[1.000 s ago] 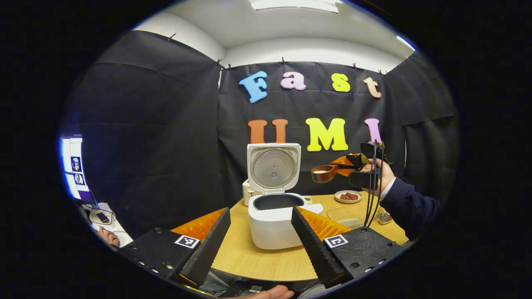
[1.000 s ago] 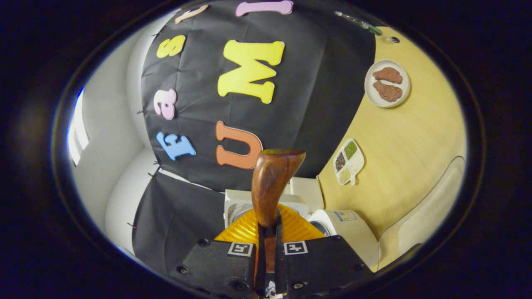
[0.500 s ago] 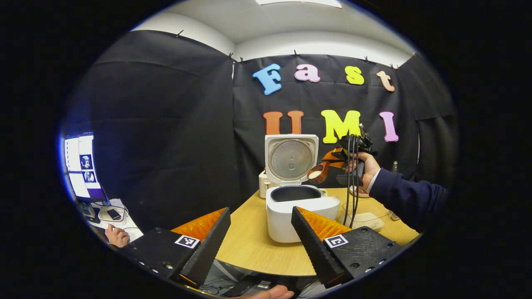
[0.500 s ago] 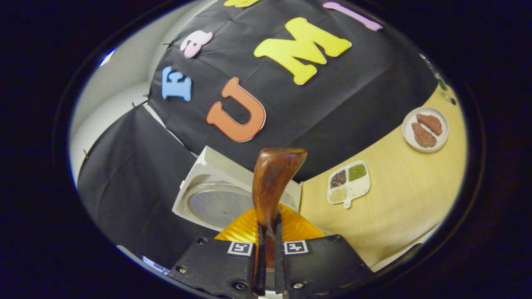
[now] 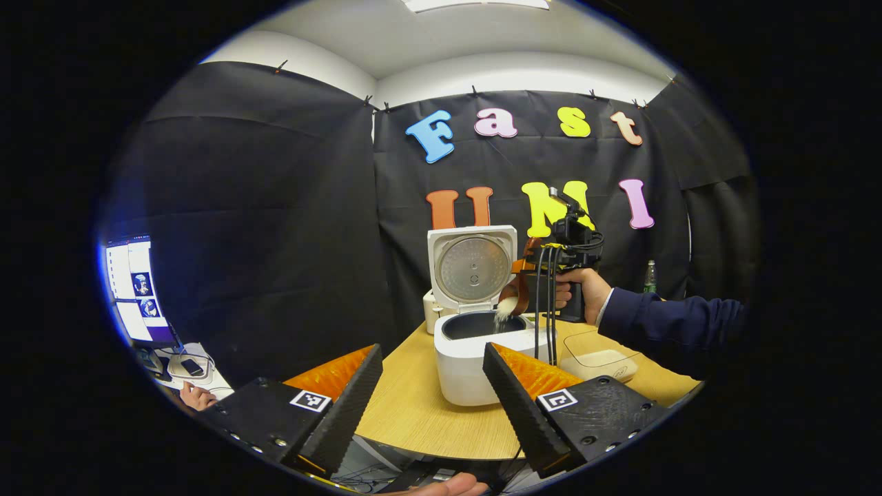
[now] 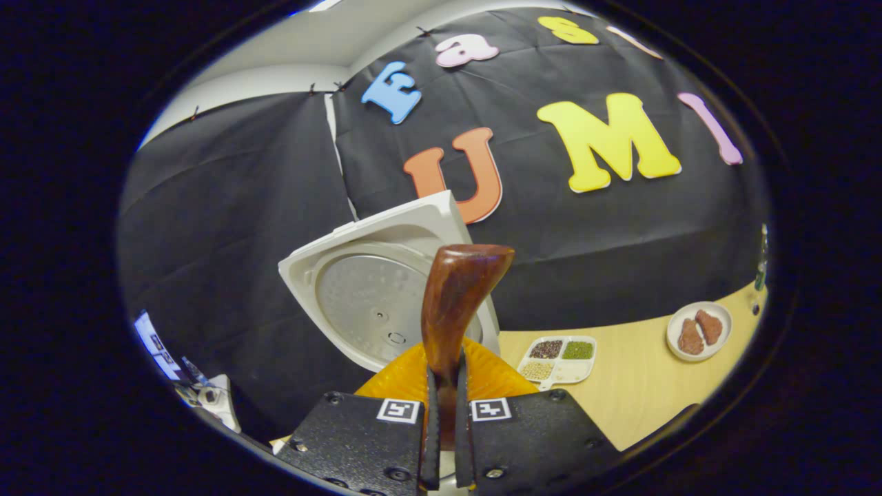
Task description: Close the left gripper, press the button to open the rice cooker; take a wooden spoon from the chopstick holder with the right hand, scoop a spoonful of rice and pour it into the rice cooker, then put the wooden spoon back into the chopstick holder.
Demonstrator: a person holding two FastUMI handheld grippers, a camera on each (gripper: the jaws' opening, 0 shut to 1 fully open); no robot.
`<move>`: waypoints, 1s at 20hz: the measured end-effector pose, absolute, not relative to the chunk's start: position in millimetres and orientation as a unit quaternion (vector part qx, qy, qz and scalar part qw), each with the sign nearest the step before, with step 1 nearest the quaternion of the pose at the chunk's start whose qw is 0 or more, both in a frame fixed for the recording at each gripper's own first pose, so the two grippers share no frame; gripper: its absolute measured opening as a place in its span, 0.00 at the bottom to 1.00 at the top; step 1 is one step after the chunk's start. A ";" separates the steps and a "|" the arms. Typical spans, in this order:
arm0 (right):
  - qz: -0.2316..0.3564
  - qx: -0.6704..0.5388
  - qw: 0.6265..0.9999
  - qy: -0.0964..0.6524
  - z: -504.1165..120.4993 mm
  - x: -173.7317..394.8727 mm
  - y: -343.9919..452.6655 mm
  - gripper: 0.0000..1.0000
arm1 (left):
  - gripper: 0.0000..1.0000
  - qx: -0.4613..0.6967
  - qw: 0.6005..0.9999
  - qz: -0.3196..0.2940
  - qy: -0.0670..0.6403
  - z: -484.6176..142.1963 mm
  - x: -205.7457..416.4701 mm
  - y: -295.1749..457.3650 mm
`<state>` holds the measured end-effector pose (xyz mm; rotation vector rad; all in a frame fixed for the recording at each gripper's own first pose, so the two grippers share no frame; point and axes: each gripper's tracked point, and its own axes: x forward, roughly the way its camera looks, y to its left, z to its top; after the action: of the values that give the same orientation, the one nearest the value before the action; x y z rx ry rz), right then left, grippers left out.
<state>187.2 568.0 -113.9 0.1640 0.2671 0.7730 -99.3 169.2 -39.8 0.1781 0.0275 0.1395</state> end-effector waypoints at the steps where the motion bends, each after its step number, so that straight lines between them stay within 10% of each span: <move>1: 0.380 0.054 0.916 0.115 -112.9 182.9 572.7 0.14 | 0.93 0.089 0.993 0.071 0.014 -39.8 -99.5 170.7; 11: 0.417 -0.195 0.886 -0.052 -112.9 131.5 606.1 0.13 | 0.93 0.092 0.992 0.079 0.014 -42.5 -102.3 179.2; 20: 0.397 -0.167 0.900 -0.062 -88.7 112.9 558.2 0.15 | 0.93 0.111 0.989 0.093 0.008 -32.0 -87.5 165.8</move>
<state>112.9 558.2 -88.7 -0.3460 -0.1292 0.8225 -87.5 165.8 -32.0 0.2238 0.0162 0.1860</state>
